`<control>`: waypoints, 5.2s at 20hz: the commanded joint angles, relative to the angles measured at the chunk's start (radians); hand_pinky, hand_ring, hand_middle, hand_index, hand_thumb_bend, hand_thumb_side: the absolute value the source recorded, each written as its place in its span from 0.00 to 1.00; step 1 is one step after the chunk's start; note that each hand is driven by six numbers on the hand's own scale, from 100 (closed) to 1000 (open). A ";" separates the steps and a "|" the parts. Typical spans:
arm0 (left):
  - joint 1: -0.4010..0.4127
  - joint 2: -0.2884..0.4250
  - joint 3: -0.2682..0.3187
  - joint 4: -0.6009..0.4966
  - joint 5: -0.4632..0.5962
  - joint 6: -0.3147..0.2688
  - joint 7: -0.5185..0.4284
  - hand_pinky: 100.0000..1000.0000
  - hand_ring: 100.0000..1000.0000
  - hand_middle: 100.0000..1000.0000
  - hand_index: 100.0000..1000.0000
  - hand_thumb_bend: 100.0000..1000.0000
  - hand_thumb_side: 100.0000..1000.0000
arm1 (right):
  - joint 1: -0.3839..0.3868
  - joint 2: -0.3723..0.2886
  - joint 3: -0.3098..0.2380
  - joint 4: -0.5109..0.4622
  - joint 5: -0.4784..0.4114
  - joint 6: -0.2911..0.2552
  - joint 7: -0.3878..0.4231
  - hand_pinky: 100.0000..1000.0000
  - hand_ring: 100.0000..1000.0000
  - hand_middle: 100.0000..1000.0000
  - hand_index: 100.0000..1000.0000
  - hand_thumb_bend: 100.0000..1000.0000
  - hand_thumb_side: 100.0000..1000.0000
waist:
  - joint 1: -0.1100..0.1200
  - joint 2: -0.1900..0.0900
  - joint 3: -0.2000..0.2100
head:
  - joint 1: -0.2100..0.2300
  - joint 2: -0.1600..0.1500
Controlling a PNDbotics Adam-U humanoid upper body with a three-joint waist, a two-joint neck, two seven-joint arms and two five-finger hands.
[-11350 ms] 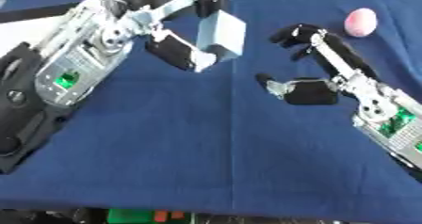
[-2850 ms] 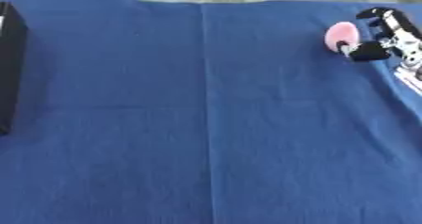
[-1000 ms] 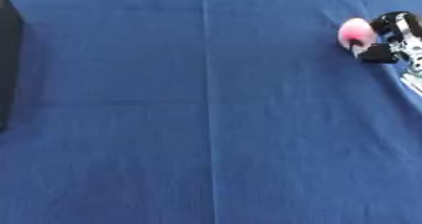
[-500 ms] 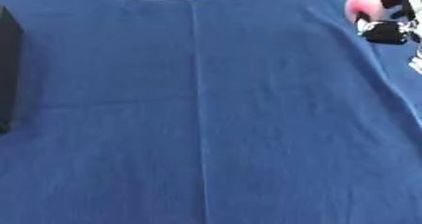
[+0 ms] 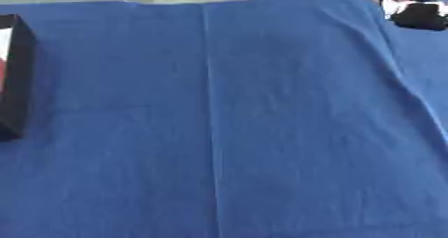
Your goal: Pick up the objects with one hand, pass them to the other hand, and then place them into the box on the other side of the table.
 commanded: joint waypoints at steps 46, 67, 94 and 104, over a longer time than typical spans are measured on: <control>-0.491 0.022 -0.246 0.088 -0.183 -0.045 -0.387 0.76 0.73 0.71 0.72 0.08 0.45 | -0.259 0.380 0.301 -0.001 -0.040 -0.094 0.001 0.53 0.63 0.49 0.39 0.00 0.00 | 0.019 -0.131 -0.025 | 0.053 0.104; -0.608 -0.176 -0.423 0.253 -0.340 -0.122 -0.616 0.76 0.75 0.73 0.79 0.10 0.52 | -0.276 0.447 0.364 0.009 -0.022 -0.113 0.033 0.53 0.62 0.49 0.39 0.00 0.00 | 0.010 -0.147 -0.014 | 0.066 0.105; -0.584 -0.289 -0.509 0.375 -0.473 -0.194 -0.684 0.78 0.77 0.77 0.82 0.20 0.45 | -0.248 0.501 0.414 -0.005 -0.016 -0.187 0.078 0.51 0.64 0.49 0.38 0.00 0.00 | 0.006 -0.134 -0.028 | 0.101 0.105; -0.575 -0.309 -0.513 0.369 -0.485 -0.164 -0.658 0.78 0.77 0.76 0.82 0.17 0.40 | -0.241 0.509 0.431 -0.002 0.006 -0.193 0.102 0.51 0.64 0.49 0.38 0.00 0.00 | 0.008 -0.127 -0.032 | 0.109 0.105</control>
